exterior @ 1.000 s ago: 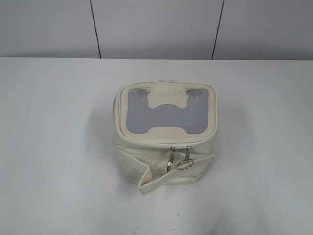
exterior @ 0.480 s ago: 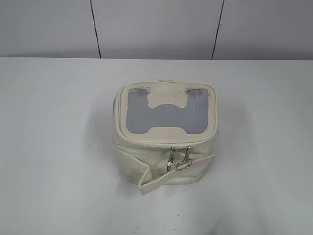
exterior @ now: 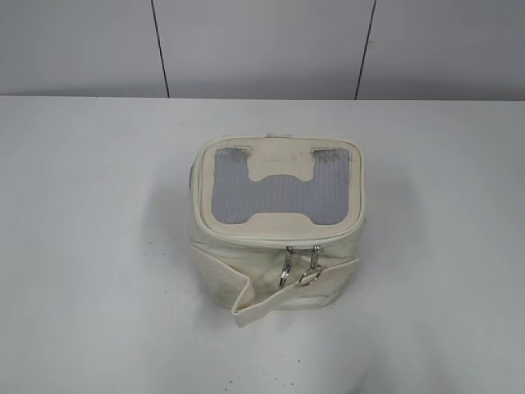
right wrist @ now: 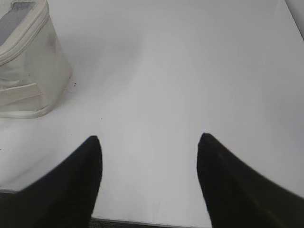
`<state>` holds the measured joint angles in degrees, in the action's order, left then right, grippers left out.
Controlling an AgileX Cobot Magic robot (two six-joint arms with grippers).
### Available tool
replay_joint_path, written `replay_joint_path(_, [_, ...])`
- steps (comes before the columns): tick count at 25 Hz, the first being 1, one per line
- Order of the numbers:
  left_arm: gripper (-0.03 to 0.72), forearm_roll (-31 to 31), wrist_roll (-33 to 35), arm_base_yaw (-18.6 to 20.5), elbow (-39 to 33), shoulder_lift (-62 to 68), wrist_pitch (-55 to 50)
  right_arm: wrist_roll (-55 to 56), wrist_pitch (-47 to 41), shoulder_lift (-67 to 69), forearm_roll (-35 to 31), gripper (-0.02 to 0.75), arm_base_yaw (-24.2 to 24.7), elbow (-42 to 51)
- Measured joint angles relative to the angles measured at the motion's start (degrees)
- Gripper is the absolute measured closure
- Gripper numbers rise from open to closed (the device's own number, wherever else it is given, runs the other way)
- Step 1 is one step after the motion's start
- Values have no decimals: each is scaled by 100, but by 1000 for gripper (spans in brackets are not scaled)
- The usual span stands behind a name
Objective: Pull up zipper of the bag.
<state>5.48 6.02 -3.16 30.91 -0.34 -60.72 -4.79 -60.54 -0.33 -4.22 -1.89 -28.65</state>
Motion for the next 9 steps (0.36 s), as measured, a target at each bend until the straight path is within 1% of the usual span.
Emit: replay_joint_path(9, [377, 0, 0, 0, 0, 0, 0, 0, 0, 0, 0, 244, 0, 0])
